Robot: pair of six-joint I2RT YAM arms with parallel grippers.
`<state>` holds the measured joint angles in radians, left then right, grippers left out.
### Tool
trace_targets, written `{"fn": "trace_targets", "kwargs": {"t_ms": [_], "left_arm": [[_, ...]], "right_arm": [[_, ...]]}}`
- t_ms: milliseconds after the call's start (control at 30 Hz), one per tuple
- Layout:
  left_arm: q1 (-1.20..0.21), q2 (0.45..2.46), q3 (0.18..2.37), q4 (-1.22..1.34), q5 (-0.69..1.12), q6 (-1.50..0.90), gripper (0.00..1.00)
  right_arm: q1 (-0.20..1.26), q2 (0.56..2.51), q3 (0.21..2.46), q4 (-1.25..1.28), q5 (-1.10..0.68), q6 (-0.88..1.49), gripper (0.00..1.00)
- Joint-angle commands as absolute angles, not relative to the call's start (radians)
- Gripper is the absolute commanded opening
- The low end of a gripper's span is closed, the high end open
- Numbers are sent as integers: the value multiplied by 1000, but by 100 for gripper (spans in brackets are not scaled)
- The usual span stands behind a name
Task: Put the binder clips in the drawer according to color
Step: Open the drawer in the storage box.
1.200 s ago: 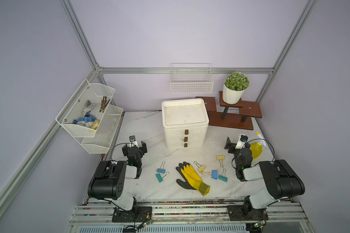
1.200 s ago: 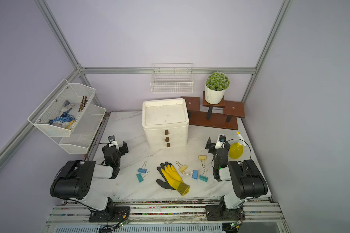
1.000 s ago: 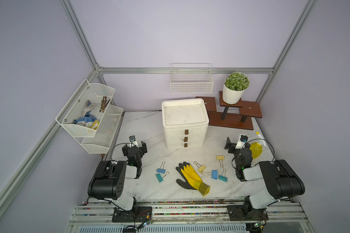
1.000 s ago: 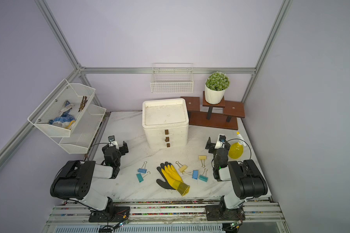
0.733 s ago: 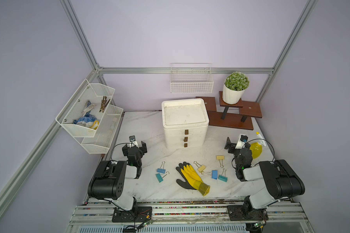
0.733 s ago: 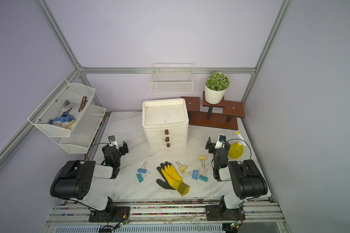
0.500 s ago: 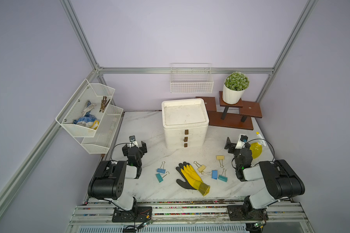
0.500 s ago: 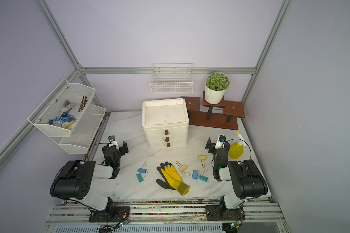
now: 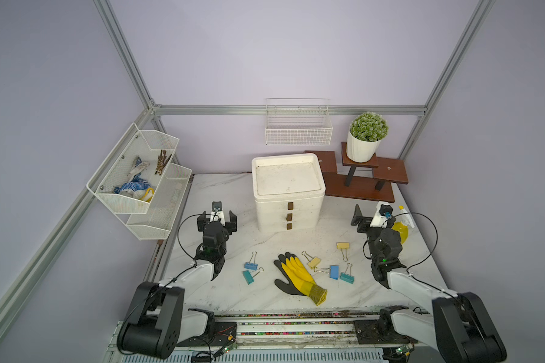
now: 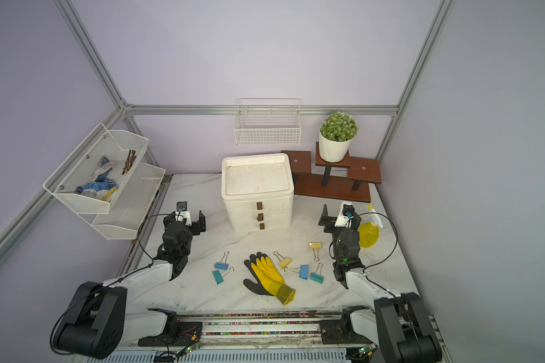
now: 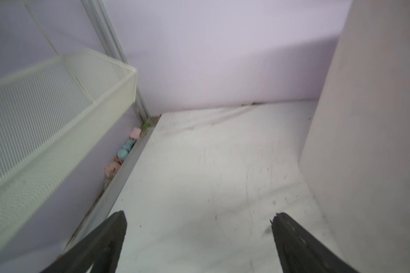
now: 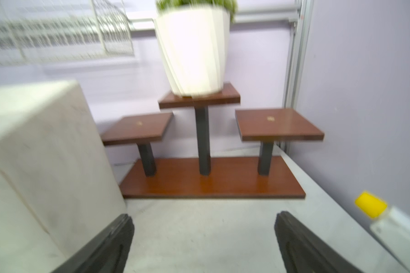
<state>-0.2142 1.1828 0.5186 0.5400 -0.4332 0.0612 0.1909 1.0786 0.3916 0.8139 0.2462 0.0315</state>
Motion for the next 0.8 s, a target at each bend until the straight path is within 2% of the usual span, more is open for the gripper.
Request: {"fn": "trace_targets", "kwargs": {"t_ms": [0, 67, 100, 133, 167, 200, 267, 333, 367, 433, 467, 633, 767], "left_arm": [[-244, 1013, 745, 133, -533, -157, 100], [-225, 978, 870, -181, -492, -474, 100], [-188, 974, 868, -177, -379, -538, 100], [-121, 985, 878, -178, -163, -594, 100], [-90, 1010, 904, -214, -21, -632, 100], [-90, 1035, 932, -269, 41, -660, 100], [-169, 1069, 942, -360, 91, -738, 100], [-317, 1057, 892, -370, -7, -827, 92], [-406, 1054, 873, -365, -77, -868, 86], [-563, 1086, 887, -382, -224, -902, 70], [-633, 1126, 921, -415, -301, -909, 67], [-836, 1444, 1231, -637, -574, -878, 63], [-891, 1616, 1395, -671, -637, -888, 62]], "right_arm": [[241, 936, 600, 405, 222, 213, 99], [239, 900, 698, 184, 207, 498, 99], [236, 888, 696, 153, 249, 634, 99], [227, 876, 682, 141, 217, 707, 99], [221, 871, 671, 155, 128, 686, 99], [222, 874, 676, 127, 70, 659, 99], [252, 888, 733, -88, 108, 686, 98], [284, 913, 778, -217, 123, 674, 88], [301, 933, 813, -299, 153, 667, 82], [314, 962, 865, -374, 169, 641, 76], [320, 972, 885, -397, 179, 625, 70], [330, 992, 958, -480, 270, 594, 67], [330, 970, 959, -496, 281, 583, 67]]}}
